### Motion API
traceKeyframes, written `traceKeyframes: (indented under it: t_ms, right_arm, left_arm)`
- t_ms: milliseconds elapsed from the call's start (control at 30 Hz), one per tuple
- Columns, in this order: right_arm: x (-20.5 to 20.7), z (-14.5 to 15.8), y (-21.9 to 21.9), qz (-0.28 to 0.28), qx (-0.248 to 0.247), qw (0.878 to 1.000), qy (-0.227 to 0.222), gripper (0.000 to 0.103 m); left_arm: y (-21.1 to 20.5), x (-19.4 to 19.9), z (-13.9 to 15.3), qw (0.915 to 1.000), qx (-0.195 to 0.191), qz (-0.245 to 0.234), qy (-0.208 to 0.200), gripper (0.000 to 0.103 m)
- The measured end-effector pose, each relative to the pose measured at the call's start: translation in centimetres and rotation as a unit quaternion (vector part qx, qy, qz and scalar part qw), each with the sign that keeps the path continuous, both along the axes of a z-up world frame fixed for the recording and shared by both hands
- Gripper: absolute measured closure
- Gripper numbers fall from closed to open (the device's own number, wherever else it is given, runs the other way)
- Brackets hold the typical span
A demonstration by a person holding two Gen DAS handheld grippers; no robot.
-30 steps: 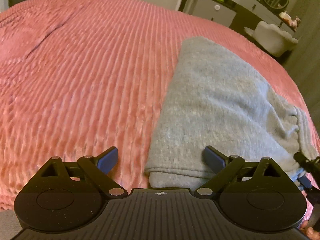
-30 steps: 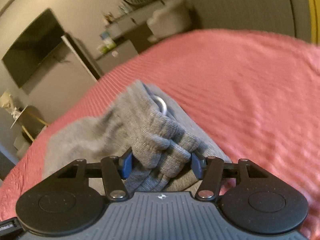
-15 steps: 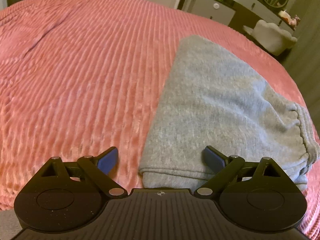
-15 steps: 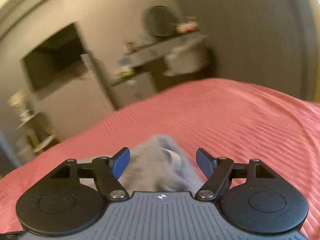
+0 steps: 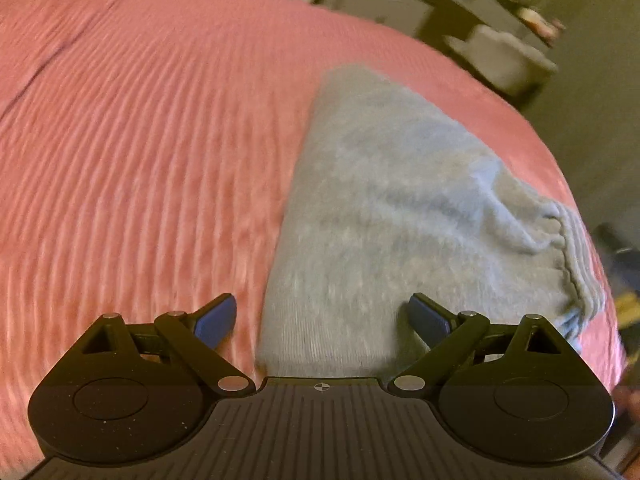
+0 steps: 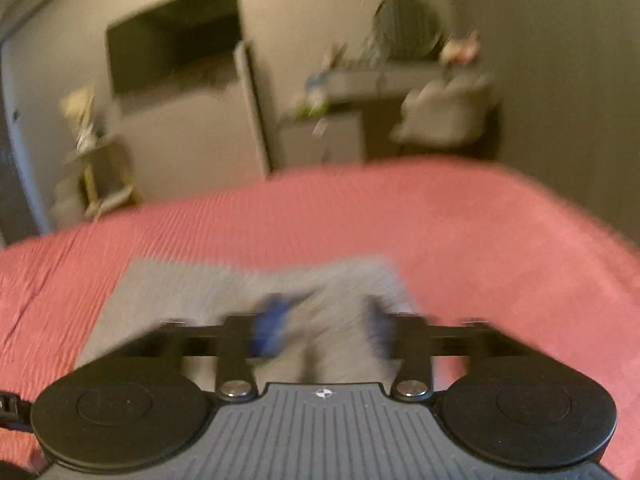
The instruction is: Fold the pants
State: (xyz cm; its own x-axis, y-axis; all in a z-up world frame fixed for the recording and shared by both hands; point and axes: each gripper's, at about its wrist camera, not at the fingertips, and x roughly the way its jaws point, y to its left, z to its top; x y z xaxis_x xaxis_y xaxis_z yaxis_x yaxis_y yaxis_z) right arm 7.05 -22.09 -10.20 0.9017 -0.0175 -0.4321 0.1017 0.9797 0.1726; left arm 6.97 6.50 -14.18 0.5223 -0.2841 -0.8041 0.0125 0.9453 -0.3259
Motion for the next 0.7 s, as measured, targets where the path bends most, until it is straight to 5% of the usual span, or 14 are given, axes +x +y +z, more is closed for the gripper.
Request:
traceKeyframes:
  t_ms: [100, 200, 333, 600, 700]
  right_arm:
    - [-0.6, 0.2, -2.9, 0.046, 0.024, 0.999, 0.010, 0.003]
    - [1.1, -1.4, -5.4, 0.101, 0.107, 0.984, 0.099, 0.003]
    - [4.1, -3.4, -7.5, 0.129, 0.167, 0.964, 0.164, 0.003]
    - [8.8, -7.8, -11.3, 0.188, 0.272, 0.910, 0.250, 0.002]
    - [9.9, -9.1, -12.1, 0.218, 0.299, 0.891, 0.262, 0.002]
  left_arm:
    - [-0.1, 1.9, 0.2, 0.9987, 0.015, -0.045, -0.018, 0.006]
    - [0.1, 4.7, -0.4, 0.9930, -0.045, -0.109, -0.004, 0.005]
    - [1.0, 8.6, -2.1, 0.9894, -0.088, -0.113, 0.026, 0.005]
    - [2.4, 12.6, -6.5, 0.9544, -0.214, -0.190, 0.085, 0.004]
    - [2.2, 13.0, -7.0, 0.9472, -0.227, -0.211, 0.081, 0.002]
